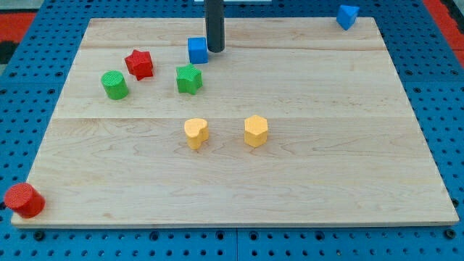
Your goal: Nudge the blue cube down a bit
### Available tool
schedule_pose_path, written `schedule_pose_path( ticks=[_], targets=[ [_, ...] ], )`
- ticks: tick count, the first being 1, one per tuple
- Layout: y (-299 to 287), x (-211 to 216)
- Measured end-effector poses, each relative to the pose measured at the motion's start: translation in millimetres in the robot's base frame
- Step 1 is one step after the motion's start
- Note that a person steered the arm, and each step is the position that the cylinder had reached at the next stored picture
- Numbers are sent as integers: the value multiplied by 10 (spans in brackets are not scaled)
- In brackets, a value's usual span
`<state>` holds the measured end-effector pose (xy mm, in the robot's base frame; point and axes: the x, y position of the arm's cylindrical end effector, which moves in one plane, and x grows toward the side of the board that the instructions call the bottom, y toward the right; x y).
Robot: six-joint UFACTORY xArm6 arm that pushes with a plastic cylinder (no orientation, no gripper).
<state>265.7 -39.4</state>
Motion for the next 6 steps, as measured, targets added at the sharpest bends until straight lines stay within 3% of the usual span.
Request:
schedule_pose_path(
  ticks=[1,2,3,4,6],
  targets=[
    [-380,-15],
    [-344,-15],
    [143,-9],
    [-85,7],
    [-332,366]
  ],
)
